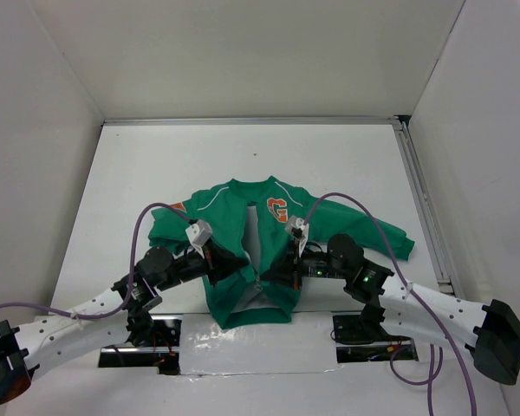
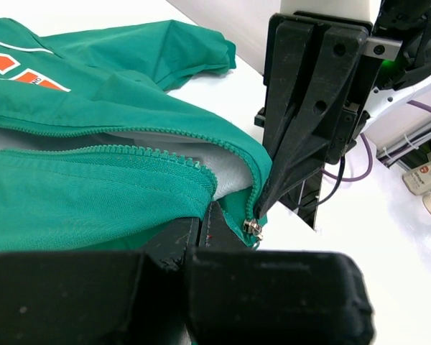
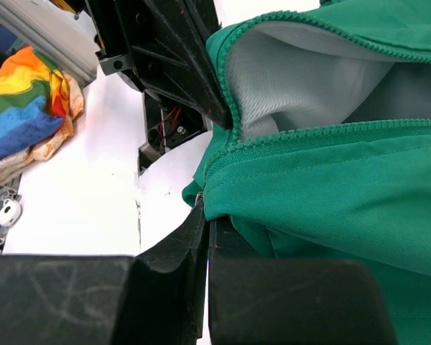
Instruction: Zip up the jacket
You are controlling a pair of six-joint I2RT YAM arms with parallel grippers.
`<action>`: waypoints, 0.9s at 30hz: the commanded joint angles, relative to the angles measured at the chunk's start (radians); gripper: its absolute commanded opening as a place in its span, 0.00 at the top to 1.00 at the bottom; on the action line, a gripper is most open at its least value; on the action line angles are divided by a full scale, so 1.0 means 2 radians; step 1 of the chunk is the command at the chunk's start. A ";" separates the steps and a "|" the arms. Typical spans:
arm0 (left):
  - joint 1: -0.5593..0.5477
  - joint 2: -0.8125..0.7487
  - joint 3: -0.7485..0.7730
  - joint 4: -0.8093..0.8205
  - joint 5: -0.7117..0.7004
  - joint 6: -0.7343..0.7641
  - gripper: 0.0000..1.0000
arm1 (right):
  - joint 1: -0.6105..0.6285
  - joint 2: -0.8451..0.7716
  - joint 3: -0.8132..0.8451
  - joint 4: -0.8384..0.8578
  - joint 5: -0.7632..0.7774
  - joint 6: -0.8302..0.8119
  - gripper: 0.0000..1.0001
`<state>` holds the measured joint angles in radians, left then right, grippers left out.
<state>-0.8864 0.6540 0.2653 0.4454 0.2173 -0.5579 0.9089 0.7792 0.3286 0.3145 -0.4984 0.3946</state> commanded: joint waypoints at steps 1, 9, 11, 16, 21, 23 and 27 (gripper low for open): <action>-0.002 -0.006 0.005 0.050 -0.007 -0.009 1.00 | -0.002 -0.001 0.004 0.048 -0.018 -0.007 1.00; -0.002 -0.018 -0.003 0.054 -0.012 -0.016 1.00 | -0.003 0.002 0.004 0.043 -0.012 -0.009 1.00; -0.002 -0.016 -0.004 0.059 -0.004 -0.013 1.00 | -0.003 0.003 0.004 0.049 -0.010 -0.007 1.00; -0.002 0.002 -0.010 0.078 0.008 -0.019 1.00 | -0.003 -0.007 -0.013 0.084 0.003 0.009 1.00; -0.002 0.014 -0.011 0.102 0.029 -0.019 1.00 | -0.004 0.002 -0.010 0.096 0.005 0.015 1.00; -0.002 0.014 -0.010 0.097 0.021 -0.022 1.00 | -0.004 0.002 -0.013 0.106 0.008 0.020 1.00; -0.002 0.006 -0.018 0.099 0.020 -0.025 1.00 | -0.005 -0.006 -0.015 0.104 0.027 0.027 1.00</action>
<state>-0.8864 0.6830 0.2424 0.5461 0.2268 -0.5888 0.9047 0.7876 0.3016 0.4229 -0.4789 0.4351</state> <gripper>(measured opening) 0.036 0.018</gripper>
